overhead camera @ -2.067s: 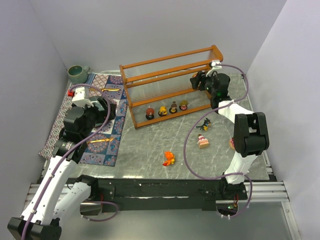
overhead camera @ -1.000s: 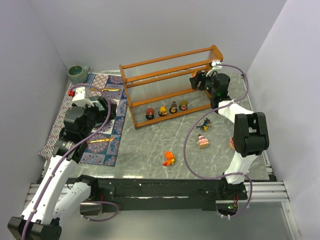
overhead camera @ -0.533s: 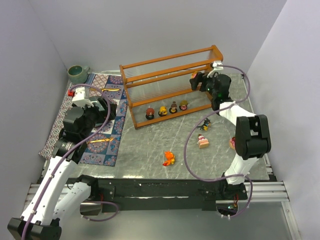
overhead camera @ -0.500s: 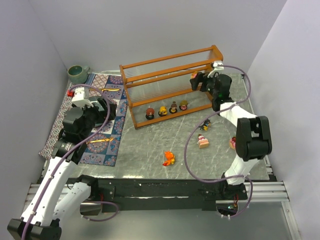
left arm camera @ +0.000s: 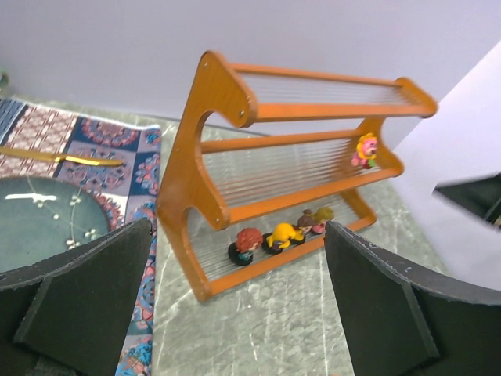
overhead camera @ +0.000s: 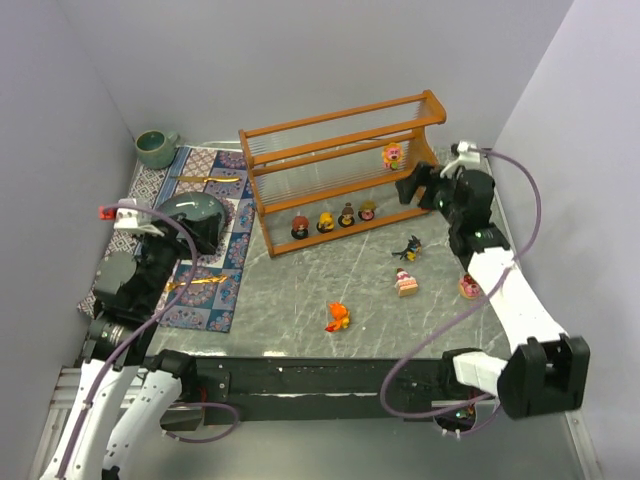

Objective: Place and organize the plastic toys onto the shelf

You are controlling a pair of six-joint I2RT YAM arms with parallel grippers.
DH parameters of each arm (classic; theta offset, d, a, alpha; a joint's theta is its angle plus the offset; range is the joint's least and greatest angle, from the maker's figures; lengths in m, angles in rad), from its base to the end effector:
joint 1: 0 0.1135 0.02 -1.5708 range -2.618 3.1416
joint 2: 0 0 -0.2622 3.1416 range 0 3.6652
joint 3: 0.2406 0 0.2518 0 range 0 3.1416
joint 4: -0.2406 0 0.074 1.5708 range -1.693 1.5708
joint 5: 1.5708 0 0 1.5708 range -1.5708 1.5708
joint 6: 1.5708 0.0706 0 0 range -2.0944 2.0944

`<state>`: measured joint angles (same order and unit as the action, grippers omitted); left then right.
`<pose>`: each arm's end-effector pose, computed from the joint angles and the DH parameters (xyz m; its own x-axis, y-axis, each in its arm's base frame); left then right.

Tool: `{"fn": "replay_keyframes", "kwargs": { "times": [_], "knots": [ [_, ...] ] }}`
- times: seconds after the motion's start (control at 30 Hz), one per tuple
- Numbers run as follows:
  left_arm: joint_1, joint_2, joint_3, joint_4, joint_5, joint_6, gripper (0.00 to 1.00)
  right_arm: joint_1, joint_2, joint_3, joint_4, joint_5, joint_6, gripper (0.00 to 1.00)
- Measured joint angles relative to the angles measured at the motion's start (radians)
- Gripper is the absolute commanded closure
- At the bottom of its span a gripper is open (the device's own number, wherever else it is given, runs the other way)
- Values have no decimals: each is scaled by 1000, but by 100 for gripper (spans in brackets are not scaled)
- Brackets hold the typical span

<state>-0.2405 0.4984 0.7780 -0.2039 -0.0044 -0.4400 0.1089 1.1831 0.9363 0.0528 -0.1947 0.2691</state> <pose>0.1481 -0.0360 0.3749 -0.0332 -0.4304 -0.9020 0.2429 0.8720 -0.4250 0.3099 0.0476 0.3271 -0.2633 0.2336 -0.9360 -0.2338 0.9259 0.2968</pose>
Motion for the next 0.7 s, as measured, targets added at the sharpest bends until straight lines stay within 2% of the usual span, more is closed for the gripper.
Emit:
{"fn": "replay_keyframes", "kwargs": {
  "times": [0.17,0.33,0.5,0.7],
  "knots": [
    [-10,-55,-20,10,8,-1,3,32,-126,-154,-173,53,49,7],
    [-13,-90,-49,12,8,-1,3,70,-168,-315,-271,85,86,7],
    [-13,-92,-59,12,12,-3,3,131,-176,-412,-285,97,126,7],
    [-13,-90,-69,0,11,-2,3,138,-165,-445,-271,103,169,8]
  ]
}}
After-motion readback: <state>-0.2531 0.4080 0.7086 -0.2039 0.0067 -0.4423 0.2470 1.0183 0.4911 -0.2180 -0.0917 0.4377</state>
